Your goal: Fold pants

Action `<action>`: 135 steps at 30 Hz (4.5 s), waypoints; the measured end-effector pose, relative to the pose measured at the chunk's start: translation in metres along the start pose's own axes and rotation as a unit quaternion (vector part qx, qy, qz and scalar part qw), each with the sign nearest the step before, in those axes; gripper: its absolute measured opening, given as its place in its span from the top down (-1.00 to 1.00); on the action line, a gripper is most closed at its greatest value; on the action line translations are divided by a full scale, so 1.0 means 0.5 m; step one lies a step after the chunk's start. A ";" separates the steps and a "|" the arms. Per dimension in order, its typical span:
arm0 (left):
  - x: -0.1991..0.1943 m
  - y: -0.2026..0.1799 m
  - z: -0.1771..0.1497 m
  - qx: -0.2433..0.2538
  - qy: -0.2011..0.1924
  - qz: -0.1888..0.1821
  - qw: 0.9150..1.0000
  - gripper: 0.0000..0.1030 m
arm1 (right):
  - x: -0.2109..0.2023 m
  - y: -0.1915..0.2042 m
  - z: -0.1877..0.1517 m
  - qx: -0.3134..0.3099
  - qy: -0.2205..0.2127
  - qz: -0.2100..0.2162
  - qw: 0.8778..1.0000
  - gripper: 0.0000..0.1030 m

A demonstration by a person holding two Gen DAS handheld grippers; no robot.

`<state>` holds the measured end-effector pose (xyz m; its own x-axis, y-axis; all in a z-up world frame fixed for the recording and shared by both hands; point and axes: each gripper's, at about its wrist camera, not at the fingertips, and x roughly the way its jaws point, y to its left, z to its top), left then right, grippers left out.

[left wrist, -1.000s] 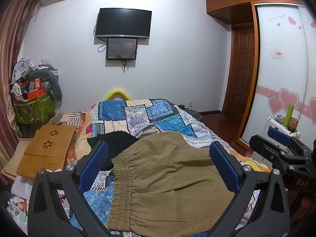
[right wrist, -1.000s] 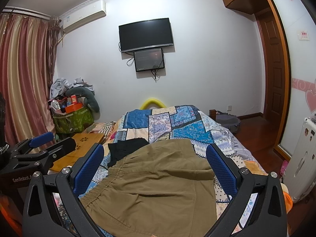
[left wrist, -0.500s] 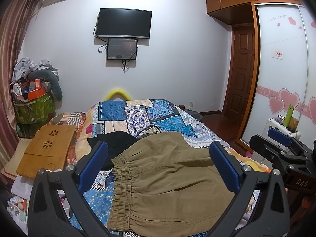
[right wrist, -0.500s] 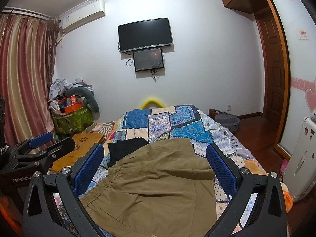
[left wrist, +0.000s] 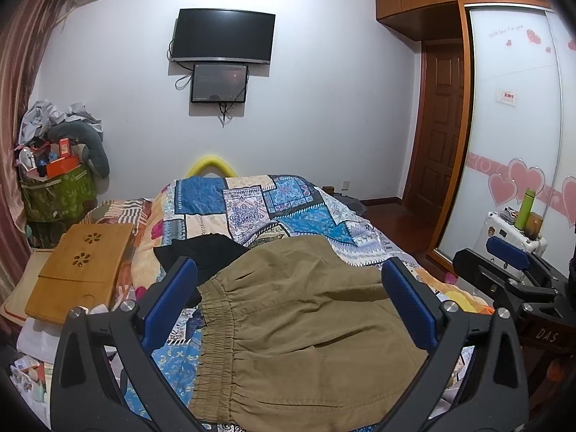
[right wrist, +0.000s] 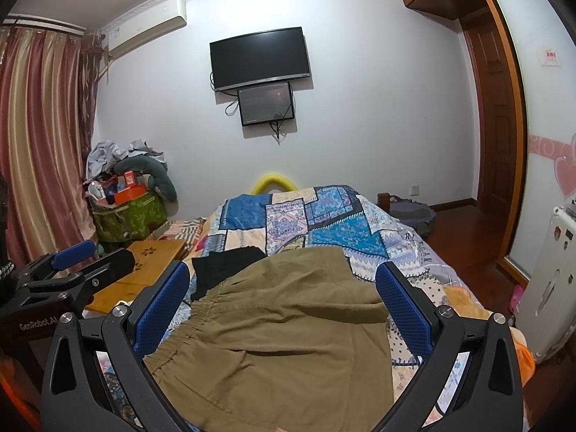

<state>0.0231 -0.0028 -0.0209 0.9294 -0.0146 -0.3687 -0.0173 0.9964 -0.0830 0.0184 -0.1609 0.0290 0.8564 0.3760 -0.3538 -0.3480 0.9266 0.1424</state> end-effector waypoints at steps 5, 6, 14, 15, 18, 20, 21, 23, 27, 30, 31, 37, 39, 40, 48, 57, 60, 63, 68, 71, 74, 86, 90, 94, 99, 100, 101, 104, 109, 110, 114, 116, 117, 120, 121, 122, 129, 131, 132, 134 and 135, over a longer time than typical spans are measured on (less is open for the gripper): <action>0.049 0.010 0.000 -0.001 0.020 0.010 1.000 -1.00 | 0.035 -0.024 -0.009 0.003 0.020 -0.007 1.000 -0.99; 0.064 0.013 0.000 0.000 0.028 0.010 1.000 -1.00 | 0.044 -0.030 -0.010 0.005 0.024 -0.008 1.000 -0.99; 0.192 0.073 -0.008 -0.010 0.095 0.026 0.995 -1.00 | 0.141 -0.123 -0.058 0.043 0.096 -0.035 0.994 -0.99; 0.212 0.083 -0.011 -0.004 0.105 0.032 0.994 -1.00 | 0.149 -0.134 -0.063 0.043 0.104 -0.039 0.993 -0.99; 0.268 0.111 -0.027 0.012 0.137 0.050 0.989 -1.00 | 0.178 -0.171 -0.082 0.042 0.138 -0.054 0.988 -0.99; 0.303 0.132 -0.041 0.013 0.163 0.058 0.985 -1.00 | 0.199 -0.199 -0.097 0.044 0.163 -0.057 0.984 -0.99; 0.331 0.147 -0.054 0.012 0.186 0.062 0.981 -1.00 | 0.208 -0.207 -0.102 0.045 0.174 -0.058 0.982 -0.99; 0.369 0.167 -0.077 0.006 0.217 0.067 0.974 -1.00 | 0.229 -0.227 -0.118 0.049 0.198 -0.056 0.977 -0.99; 0.451 0.212 -0.136 -0.005 0.287 0.066 0.956 -1.00 | 0.269 -0.253 -0.142 0.058 0.231 -0.048 0.970 -0.95; 0.487 0.243 -0.168 -0.028 0.335 0.053 0.940 -0.79 | 0.308 -0.265 -0.150 0.057 0.258 -0.039 0.964 -0.77; 0.491 0.250 -0.174 -0.036 0.345 0.049 0.937 -0.70 | 0.319 -0.269 -0.154 0.056 0.265 -0.035 0.962 -0.72; 0.517 0.272 -0.192 -0.059 0.379 0.022 0.923 -0.63 | 0.374 -0.281 -0.176 0.046 0.306 -0.007 0.951 -0.15; 0.520 0.267 -0.194 -0.051 0.384 0.014 0.922 -0.63 | 0.389 -0.285 -0.186 0.049 0.320 0.003 0.946 0.02; 0.524 0.267 -0.196 -0.050 0.387 0.007 0.921 -0.63 | 0.393 -0.288 -0.191 0.056 0.326 0.005 0.944 0.06; 0.547 0.281 -0.210 -0.087 0.396 -0.033 0.913 -0.30 | 0.403 -0.300 -0.200 0.082 0.335 0.025 0.938 0.76; 0.545 0.291 -0.217 -0.086 0.381 -0.002 0.921 -0.29 | 0.412 -0.268 -0.195 0.013 0.347 -0.005 0.938 0.86; 0.545 0.286 -0.215 -0.072 0.379 0.001 0.923 -0.30 | 0.412 -0.267 -0.192 0.010 0.349 -0.004 0.937 0.85; 0.542 0.282 -0.208 -0.057 0.382 0.009 0.922 -0.31 | 0.403 -0.262 -0.183 -0.010 0.349 0.005 0.937 0.75; 0.522 0.265 -0.176 -0.026 0.361 0.039 0.931 -0.31 | 0.359 -0.252 -0.156 -0.045 0.314 0.002 0.948 0.21; 0.517 0.260 -0.154 -0.019 0.353 0.030 0.935 -0.32 | 0.340 -0.247 -0.134 -0.049 0.292 0.009 0.955 0.12; 0.518 0.262 -0.136 -0.019 0.344 0.029 0.938 -0.45 | 0.335 -0.239 -0.107 -0.064 0.269 0.015 0.961 -0.02; 0.617 0.280 -0.151 -0.014 0.372 0.037 0.927 -0.65 | 0.449 -0.306 -0.104 0.006 0.271 -0.015 0.962 -0.29; 0.634 0.293 -0.179 -0.029 0.383 0.031 0.923 -0.65 | 0.485 -0.340 -0.128 0.065 0.302 0.011 0.951 -0.22; 0.639 0.299 -0.186 -0.033 0.377 0.033 0.925 -0.63 | 0.509 -0.334 -0.144 0.079 0.326 0.050 0.941 0.27; 0.629 0.285 -0.182 0.006 0.356 0.055 0.933 -0.36 | 0.509 -0.316 -0.155 0.040 0.318 0.008 0.947 0.69; 0.626 0.279 -0.181 0.019 0.350 0.064 0.934 -0.36 | 0.508 -0.313 -0.157 0.035 0.317 0.004 0.948 0.72; 0.622 0.272 -0.181 0.034 0.343 0.074 0.936 -0.36 | 0.508 -0.306 -0.159 0.023 0.316 -0.003 0.948 0.75; 0.619 0.269 -0.183 0.050 0.330 0.104 0.937 -0.38 | 0.516 -0.291 -0.168 -0.013 0.326 -0.017 0.945 0.78; 0.627 0.285 -0.192 0.029 0.333 0.109 0.936 -0.52 | 0.533 -0.299 -0.156 -0.022 0.360 -0.004 0.933 0.77; 0.626 0.285 -0.192 0.030 0.333 0.107 0.936 -0.51 | 0.533 -0.301 -0.150 -0.025 0.365 0.001 0.931 0.77; 0.611 0.280 -0.181 0.037 0.330 0.093 0.939 -0.51 | 0.510 -0.297 -0.127 -0.031 0.354 0.002 0.935 0.69; 0.598 0.276 -0.170 0.046 0.323 0.091 0.941 -0.51 | 0.497 -0.299 -0.105 -0.021 0.345 0.005 0.938 0.63; 0.591 0.274 -0.161 0.052 0.317 0.092 0.942 -0.51 | 0.493 -0.300 -0.094 -0.014 0.339 0.008 0.941 0.60; 0.579 0.274 -0.139 0.056 0.302 0.086 0.948 -0.51 | 0.474 -0.300 -0.048 0.004 0.306 0.020 0.952 0.33; 0.576 0.277 -0.129 0.054 0.297 0.083 0.950 -0.53 | 0.471 -0.296 -0.037 0.004 0.297 0.020 0.955 0.21; 0.575 0.281 -0.120 0.050 0.293 0.080 0.951 -0.54 | 0.468 -0.291 -0.016 0.003 0.282 0.021 0.959 0.12; 0.612 0.348 -0.069 -0.006 0.281 0.085 0.956 -0.75 | 0.506 -0.259 0.065 0.001 0.230 0.038 0.972 -0.29; 0.639 0.380 -0.068 -0.047 0.295 0.082 0.951 -0.75 | 0.542 -0.248 0.075 -0.010 0.228 0.038 0.973 -0.33; 0.652 0.394 -0.072 -0.066 0.301 0.083 0.948 -0.74 | 0.552 -0.245 0.074 -0.012 0.231 0.038 0.972 -0.33; 0.684 0.421 -0.085 -0.100 0.319 0.083 0.939 -0.74 | 0.601 -0.240 0.072 -0.012 0.245 0.039 0.969 -0.33; 0.697 0.430 -0.093 -0.112 0.327 0.082 0.935 -0.74 | 0.612 -0.237 0.071 -0.012 0.251 0.040 0.967 -0.33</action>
<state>0.3260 0.2025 -0.2103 0.4848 0.0151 -0.8745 -0.2837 0.9485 -0.1409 0.3352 -0.1555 -0.0635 0.5349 0.3926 -0.7482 -0.4196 0.8920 0.1680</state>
